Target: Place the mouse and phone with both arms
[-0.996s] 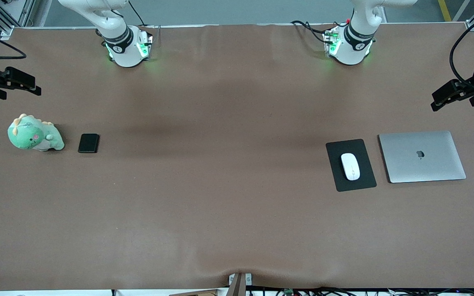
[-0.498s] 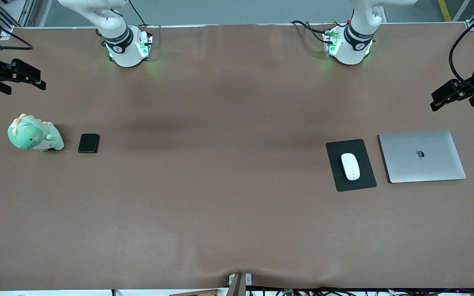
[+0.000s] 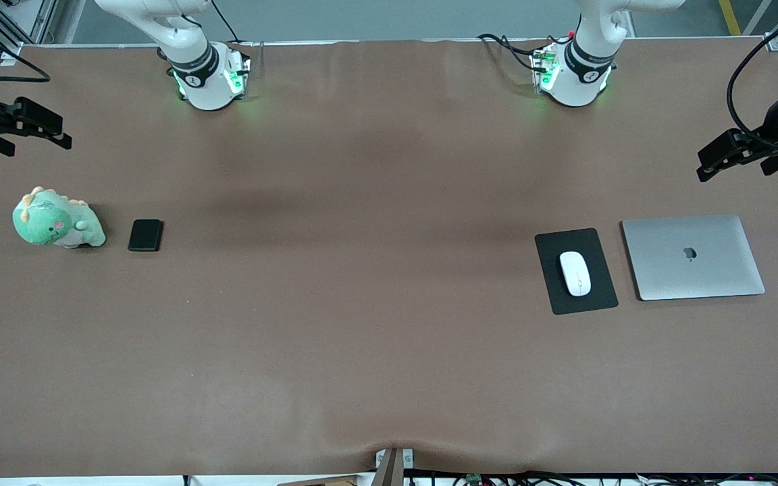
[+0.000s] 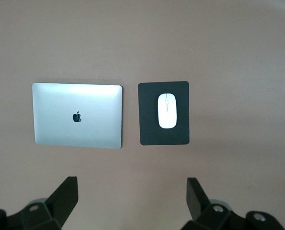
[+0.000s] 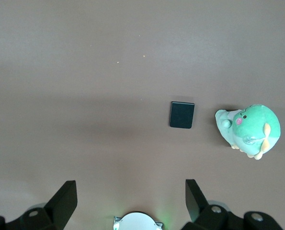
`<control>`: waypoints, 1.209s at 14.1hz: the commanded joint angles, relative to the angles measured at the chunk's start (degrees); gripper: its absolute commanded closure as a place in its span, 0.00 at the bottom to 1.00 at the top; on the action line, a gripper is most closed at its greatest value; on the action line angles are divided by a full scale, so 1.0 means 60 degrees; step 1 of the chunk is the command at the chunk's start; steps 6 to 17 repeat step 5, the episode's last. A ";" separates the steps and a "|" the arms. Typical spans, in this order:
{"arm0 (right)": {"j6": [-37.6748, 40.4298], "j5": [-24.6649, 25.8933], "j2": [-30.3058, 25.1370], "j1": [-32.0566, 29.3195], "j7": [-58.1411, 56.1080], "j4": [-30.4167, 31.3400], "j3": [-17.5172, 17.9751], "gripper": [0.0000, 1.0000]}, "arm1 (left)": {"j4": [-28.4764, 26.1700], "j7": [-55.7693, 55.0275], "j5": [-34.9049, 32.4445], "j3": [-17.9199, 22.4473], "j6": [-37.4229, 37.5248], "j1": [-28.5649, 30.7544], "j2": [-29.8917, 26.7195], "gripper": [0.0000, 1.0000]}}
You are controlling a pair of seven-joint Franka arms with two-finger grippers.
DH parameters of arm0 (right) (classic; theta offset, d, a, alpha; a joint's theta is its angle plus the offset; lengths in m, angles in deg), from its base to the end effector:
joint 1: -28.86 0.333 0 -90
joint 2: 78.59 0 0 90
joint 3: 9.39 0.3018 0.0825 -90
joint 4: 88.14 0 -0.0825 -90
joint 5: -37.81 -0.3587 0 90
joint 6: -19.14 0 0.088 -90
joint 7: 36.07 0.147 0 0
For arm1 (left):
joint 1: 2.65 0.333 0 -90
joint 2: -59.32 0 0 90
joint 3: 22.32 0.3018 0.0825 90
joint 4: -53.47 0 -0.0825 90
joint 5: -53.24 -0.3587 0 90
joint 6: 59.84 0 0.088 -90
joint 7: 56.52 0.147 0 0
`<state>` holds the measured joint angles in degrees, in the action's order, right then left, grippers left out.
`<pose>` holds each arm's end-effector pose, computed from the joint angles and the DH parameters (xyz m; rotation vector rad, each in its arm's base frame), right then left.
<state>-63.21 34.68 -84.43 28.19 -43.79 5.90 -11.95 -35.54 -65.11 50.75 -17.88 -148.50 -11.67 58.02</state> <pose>0.4795 -0.0195 0.5804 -3.0669 -0.1279 0.1476 0.5201 -0.0347 0.5879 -3.0999 -0.1106 -0.0329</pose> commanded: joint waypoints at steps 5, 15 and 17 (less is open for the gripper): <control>-0.0030 0.0038 -0.0023 0.0171 0.0028 -0.0029 -0.0204 0.00 | 0.0054 0.0084 0.0004 0.0008 0.0113 0.0024 -0.0033 0.00; -0.0030 0.0038 -0.0023 0.0171 0.0028 -0.0029 -0.0204 0.00 | 0.0054 0.0084 0.0004 0.0008 0.0113 0.0024 -0.0033 0.00; -0.0030 0.0038 -0.0023 0.0171 0.0028 -0.0029 -0.0204 0.00 | 0.0054 0.0084 0.0004 0.0008 0.0113 0.0024 -0.0033 0.00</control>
